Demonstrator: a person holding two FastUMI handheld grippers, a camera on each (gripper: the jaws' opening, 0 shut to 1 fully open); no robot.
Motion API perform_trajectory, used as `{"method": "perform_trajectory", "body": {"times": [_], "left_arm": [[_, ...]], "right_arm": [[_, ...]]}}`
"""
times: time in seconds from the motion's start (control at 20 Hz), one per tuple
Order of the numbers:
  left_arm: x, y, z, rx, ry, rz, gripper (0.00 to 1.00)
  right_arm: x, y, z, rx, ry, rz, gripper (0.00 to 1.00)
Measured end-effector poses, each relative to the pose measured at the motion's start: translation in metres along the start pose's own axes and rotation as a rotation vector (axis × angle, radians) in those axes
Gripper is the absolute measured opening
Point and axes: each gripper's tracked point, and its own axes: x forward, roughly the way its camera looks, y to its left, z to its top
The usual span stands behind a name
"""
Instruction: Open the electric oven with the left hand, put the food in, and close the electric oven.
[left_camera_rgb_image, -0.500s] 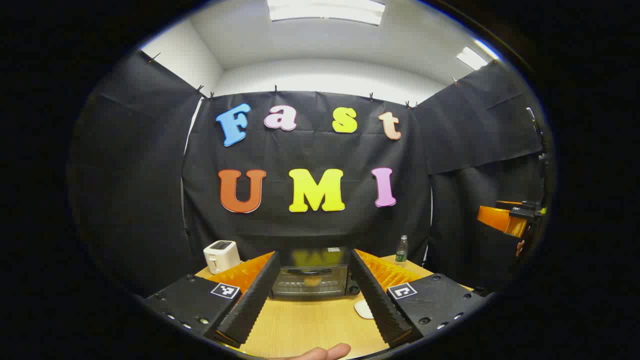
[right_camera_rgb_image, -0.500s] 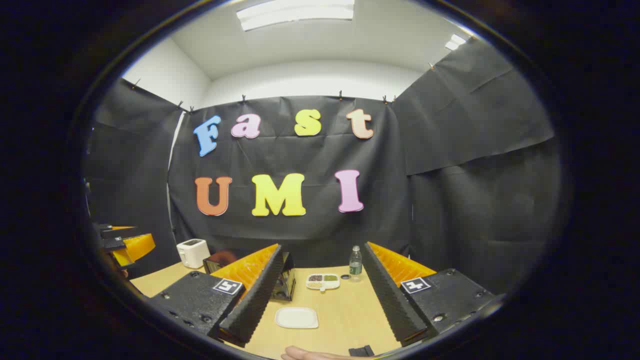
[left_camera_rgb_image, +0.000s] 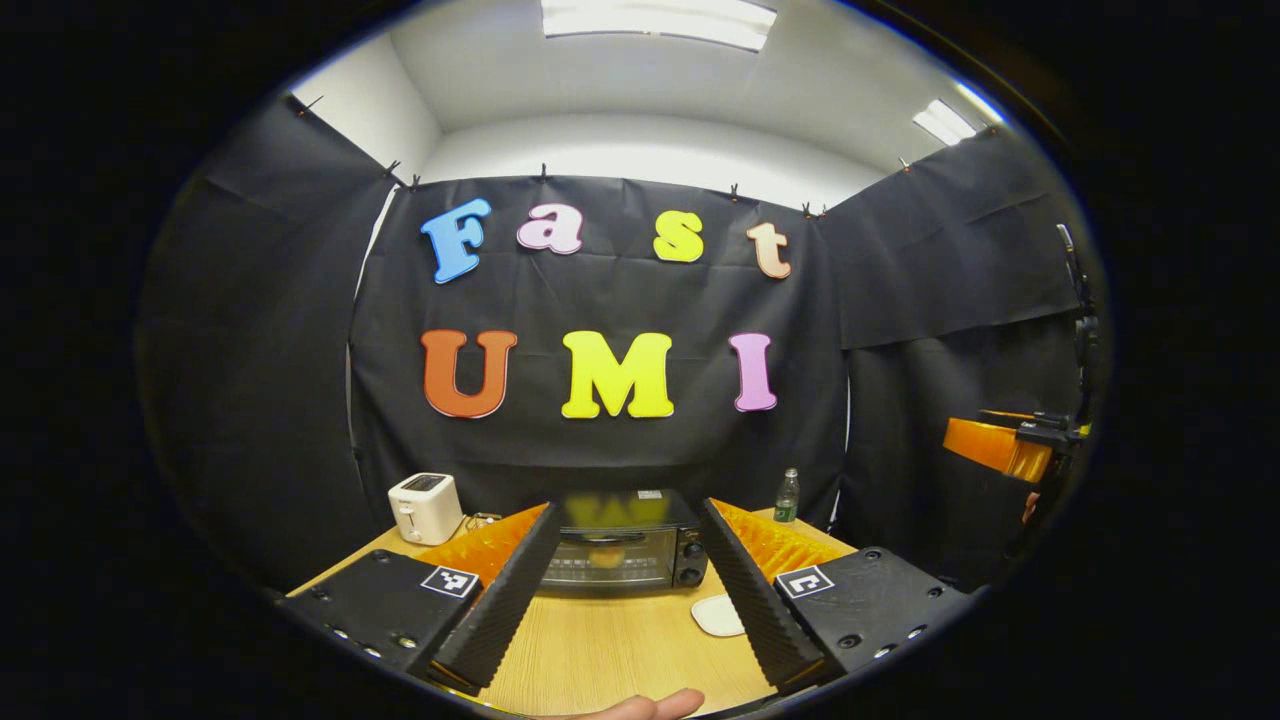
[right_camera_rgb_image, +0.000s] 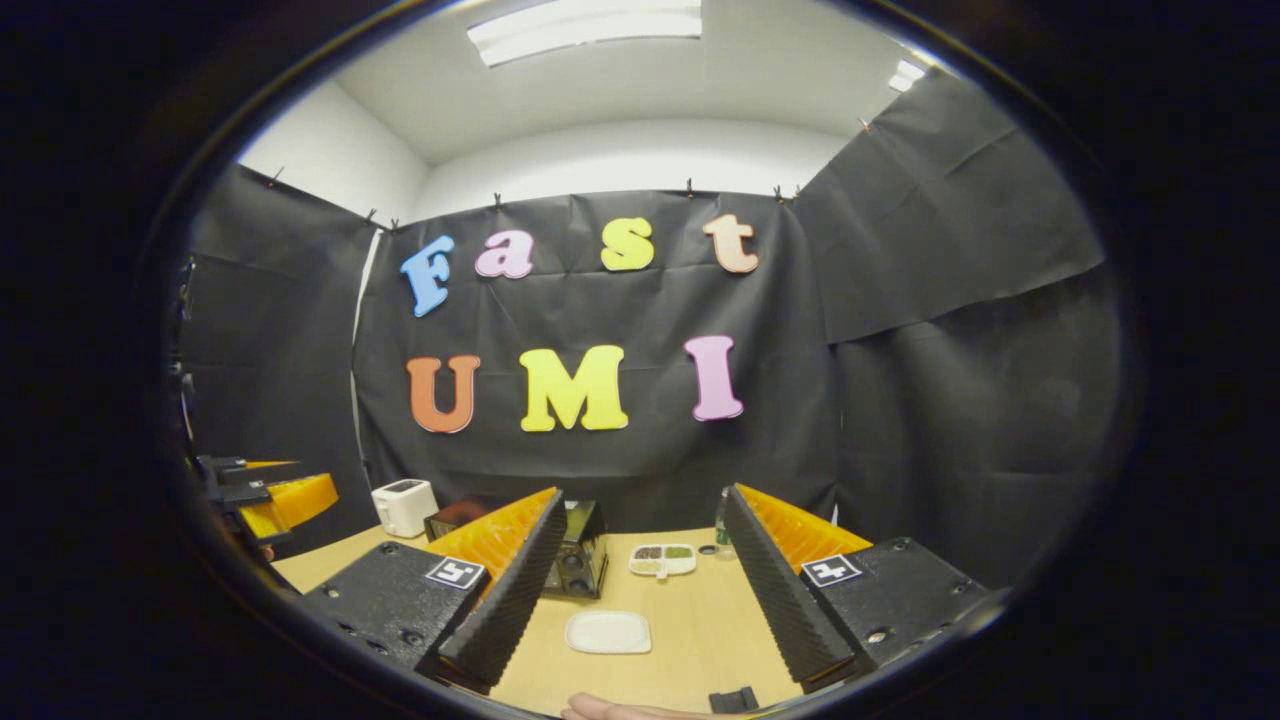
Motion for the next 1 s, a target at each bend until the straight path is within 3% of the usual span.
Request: {"method": "perform_trajectory", "body": {"times": [0.1,0.3,0.5,1.0], "left_arm": [[0.000,0.004,-0.005,0.020,-0.001,0.020,0.92],[0.007,0.006,-0.010,0.041,-0.016,0.046,0.92],[0.034,0.000,-0.008,0.028,-0.020,0.027,0.92],[0.173,0.000,-0.039,0.002,0.037,-0.018,0.93]], "right_arm": [[0.000,-0.006,-0.003,0.017,-0.040,-0.013,0.98],[0.017,-0.006,-0.027,0.035,-0.013,0.003,0.98],[0.045,-0.019,-0.030,0.019,-0.008,-0.026,0.98],[0.095,-0.024,-0.066,0.038,0.066,-0.068,0.98]]}}
